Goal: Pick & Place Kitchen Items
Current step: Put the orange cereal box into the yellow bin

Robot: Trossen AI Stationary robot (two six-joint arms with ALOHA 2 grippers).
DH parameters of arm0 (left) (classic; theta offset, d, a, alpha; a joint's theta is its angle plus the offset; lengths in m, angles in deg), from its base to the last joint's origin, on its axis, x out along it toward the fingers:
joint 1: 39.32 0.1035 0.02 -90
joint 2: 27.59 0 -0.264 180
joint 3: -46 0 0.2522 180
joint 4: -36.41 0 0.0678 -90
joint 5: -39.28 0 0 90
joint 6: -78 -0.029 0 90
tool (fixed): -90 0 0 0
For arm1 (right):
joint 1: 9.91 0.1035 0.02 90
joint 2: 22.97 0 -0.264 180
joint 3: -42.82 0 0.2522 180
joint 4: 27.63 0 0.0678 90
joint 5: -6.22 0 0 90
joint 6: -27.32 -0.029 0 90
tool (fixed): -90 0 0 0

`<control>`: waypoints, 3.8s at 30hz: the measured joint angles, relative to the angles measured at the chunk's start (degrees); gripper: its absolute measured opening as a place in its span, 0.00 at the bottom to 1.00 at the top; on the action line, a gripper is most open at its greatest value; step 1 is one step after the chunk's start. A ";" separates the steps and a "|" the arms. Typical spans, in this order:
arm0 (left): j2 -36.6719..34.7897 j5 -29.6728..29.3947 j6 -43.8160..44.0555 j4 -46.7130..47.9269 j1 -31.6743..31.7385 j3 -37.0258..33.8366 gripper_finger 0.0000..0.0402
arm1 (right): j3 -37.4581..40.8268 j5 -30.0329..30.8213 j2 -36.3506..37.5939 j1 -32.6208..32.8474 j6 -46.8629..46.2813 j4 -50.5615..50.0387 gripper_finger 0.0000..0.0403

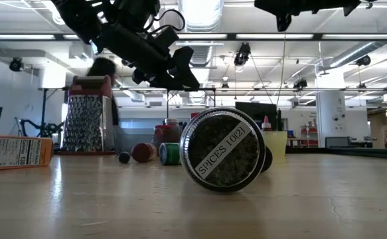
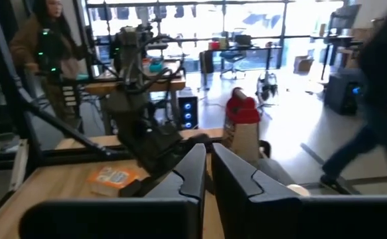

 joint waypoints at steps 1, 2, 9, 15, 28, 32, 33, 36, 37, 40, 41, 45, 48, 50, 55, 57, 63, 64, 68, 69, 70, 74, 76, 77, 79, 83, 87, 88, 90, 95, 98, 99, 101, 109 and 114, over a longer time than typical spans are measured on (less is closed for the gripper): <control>0.00 0.00 0.01 0.00 0.00 0.00 0.77 | 0.02 0.01 -0.16 0.54 -0.06 0.00 0.04; 0.00 0.00 0.01 0.00 0.00 0.00 0.77 | 0.01 0.06 -0.27 1.04 -0.16 -0.04 0.04; 0.00 0.00 -0.04 0.00 0.00 0.00 0.77 | 0.02 3.44 -0.50 5.22 -0.48 -0.15 0.03; 0.00 0.00 -0.08 0.00 0.00 0.00 0.77 | 0.02 11.65 -1.03 9.47 1.20 -0.16 0.02; 0.00 -0.02 -0.14 -1.66 0.02 0.00 0.77 | -0.09 17.69 -10.30 12.95 -0.33 -0.11 0.02; 0.00 -0.02 -0.12 -1.94 0.00 0.30 0.77 | -0.49 17.75 -13.69 13.70 -0.52 -0.13 0.02; 0.00 -0.02 -0.12 -1.99 0.00 0.40 0.77 | -0.67 17.72 -14.40 14.04 -0.52 -0.11 0.02; 0.00 -0.02 -0.18 -1.93 0.00 0.54 0.77 | -1.20 17.72 -16.15 15.38 -0.25 -0.11 0.02; 0.00 -0.02 -0.36 -1.92 0.00 0.61 0.77 | -1.30 17.72 -16.43 15.80 0.11 -0.11 0.02; -0.17 -0.02 -1.17 -1.87 0.01 0.65 0.77 | -1.33 17.67 -16.35 17.35 0.14 -0.20 0.02; -0.40 -0.02 -1.40 -1.75 0.00 0.61 0.77 | -1.36 17.67 -15.96 17.82 0.04 -0.73 0.02; -2.40 -0.02 -1.51 0.68 -0.22 0.53 0.77 | -1.36 17.72 -12.70 20.33 0.35 -6.73 0.02; -5.18 -0.01 -1.47 5.35 -0.44 0.52 0.77 | -1.32 19.65 -9.08 22.84 -0.51 -14.41 0.02; -7.75 -0.02 -1.42 8.34 -0.82 0.52 0.77 | -1.23 24.08 -6.70 25.06 -1.03 -19.94 0.02; -14.34 0.43 -1.13 16.60 -2.50 0.13 0.77 | -1.18 31.48 -0.38 30.00 -4.58 -31.11 0.02; -17.13 1.80 -1.09 19.76 -3.20 0.13 0.77 | -1.18 31.69 2.08 31.72 -6.66 -34.48 0.02; -24.40 7.92 3.27 30.37 -4.63 0.11 0.77 | -1.17 34.64 8.50 35.88 -14.44 -47.15 0.02; -25.46 8.60 4.67 32.37 -4.80 0.11 0.77 | -1.13 34.68 9.27 36.36 -15.60 -49.19 0.02; -28.77 9.81 9.76 40.50 -5.59 0.11 0.77 | -0.87 35.58 11.29 38.37 -18.54 -54.45 0.02; -29.33 9.86 11.07 42.41 -5.92 0.11 0.77 | -0.86 35.64 11.59 38.77 -18.68 -55.27 0.02; -29.84 9.88 12.36 43.85 -6.27 0.11 0.77 | -0.85 35.72 11.79 39.25 -18.67 -56.06 0.02; -30.93 9.86 16.94 48.26 -7.69 0.11 0.77 | -0.83 35.74 12.38 40.52 -18.62 -60.28 0.02; -30.97 9.90 18.89 49.52 -8.12 0.11 0.77 | -0.83 35.73 12.39 40.56 -19.05 -63.37 0.02; -30.95 9.91 19.86 49.99 -8.21 0.11 0.77 | -0.83 35.77 12.43 40.54 -19.80 -65.06 0.02; -30.89 9.88 21.69 51.09 -8.20 0.11 0.77 | -0.74 35.75 12.83 40.54 -21.74 -67.98 0.02; -30.80 9.88 24.77 53.88 -8.17 0.09 0.77 | -0.37 35.73 13.50 40.54 -24.38 -69.15 0.02; -30.80 10.35 26.97 55.54 -8.17 0.09 0.77 | -0.35 36.15 13.68 40.54 -23.29 -69.81 0.02; -30.80 11.00 27.42 55.63 -8.17 0.09 0.77 | -0.35 36.62 13.85 40.54 -22.91 -70.20 0.02; -30.77 12.45 27.81 55.63 -8.17 0.09 0.77 | -0.35 37.08 14.15 40.54 -22.88 -71.14 0.02; -30.60 13.94 27.87 55.63 -8.17 0.09 0.77 | 0.11 39.27 14.65 40.54 -22.25 -69.67 0.02; -30.58 13.81 25.68 55.63 -8.15 0.09 0.77 | 0.11 44.17 14.50 40.50 -20.53 -69.33 0.02; -30.58 13.55 24.93 55.63 -8.13 0.09 0.77 | 0.01 44.94 14.49 40.50 -20.33 -69.10 0.02; -30.58 13.03 23.98 55.63 -8.13 0.09 0.77 | -0.07 44.97 14.49 40.51 -20.27 -67.31 0.02; -30.56 12.51 24.10 55.54 -8.11 0.09 0.77 | -0.13 44.84 14.38 40.50 -19.42 -54.40 0.02; -30.40 9.29 25.56 54.97 -8.11 0.09 0.77 | -0.17 44.95 14.38 40.48 -12.84 -45.22 0.02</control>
